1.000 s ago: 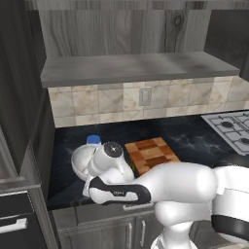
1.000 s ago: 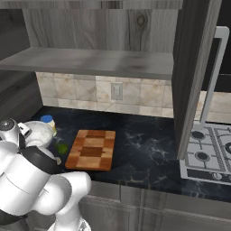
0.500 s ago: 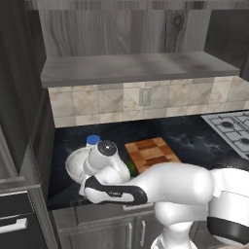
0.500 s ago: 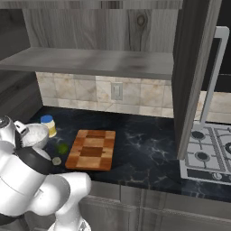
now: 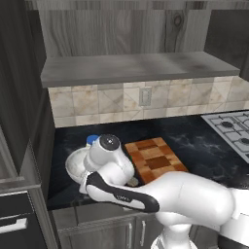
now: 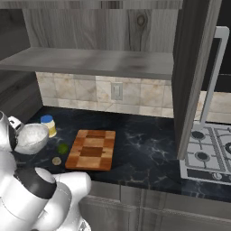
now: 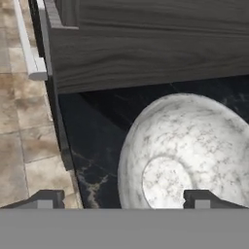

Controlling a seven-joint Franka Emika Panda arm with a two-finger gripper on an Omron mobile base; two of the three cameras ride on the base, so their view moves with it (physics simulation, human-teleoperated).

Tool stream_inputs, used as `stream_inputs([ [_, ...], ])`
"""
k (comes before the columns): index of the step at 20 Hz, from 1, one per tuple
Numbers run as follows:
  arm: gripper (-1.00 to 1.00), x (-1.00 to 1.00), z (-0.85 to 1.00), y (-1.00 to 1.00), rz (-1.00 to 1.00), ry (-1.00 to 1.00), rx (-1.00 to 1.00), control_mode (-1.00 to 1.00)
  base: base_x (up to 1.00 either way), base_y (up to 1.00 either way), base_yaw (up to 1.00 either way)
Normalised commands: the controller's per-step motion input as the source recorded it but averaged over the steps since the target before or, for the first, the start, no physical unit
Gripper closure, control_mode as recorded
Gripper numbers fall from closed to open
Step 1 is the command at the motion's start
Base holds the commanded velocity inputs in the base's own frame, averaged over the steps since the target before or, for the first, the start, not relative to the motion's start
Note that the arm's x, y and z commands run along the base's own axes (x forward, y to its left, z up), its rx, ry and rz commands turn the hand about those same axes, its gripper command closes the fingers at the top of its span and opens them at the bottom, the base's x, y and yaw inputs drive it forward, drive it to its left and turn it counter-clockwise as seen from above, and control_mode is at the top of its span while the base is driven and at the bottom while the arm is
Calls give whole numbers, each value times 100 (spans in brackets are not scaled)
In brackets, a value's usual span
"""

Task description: Open the cabinet. Place the bowl and condiment on the counter. Then place the lime and garlic on the cutting board.

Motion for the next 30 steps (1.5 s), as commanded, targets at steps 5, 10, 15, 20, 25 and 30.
stream_inputs([
  [5,-100,-41,22,-26,-1,4,-1,-100,0,0,0],
  [10,-100,-44,11,-47,-5,7,-1,-100,0,0,0],
  [15,-100,-32,22,-53,-8,5,-1,-100,0,0,0],
  [20,-100,-21,31,-53,-11,2,-1,-100,0,0,0],
  [25,-100,-7,27,-54,-16,4,0,-100,0,0,0],
  [30,-100,0,19,-58,-26,4,0,-100,0,0,0],
])
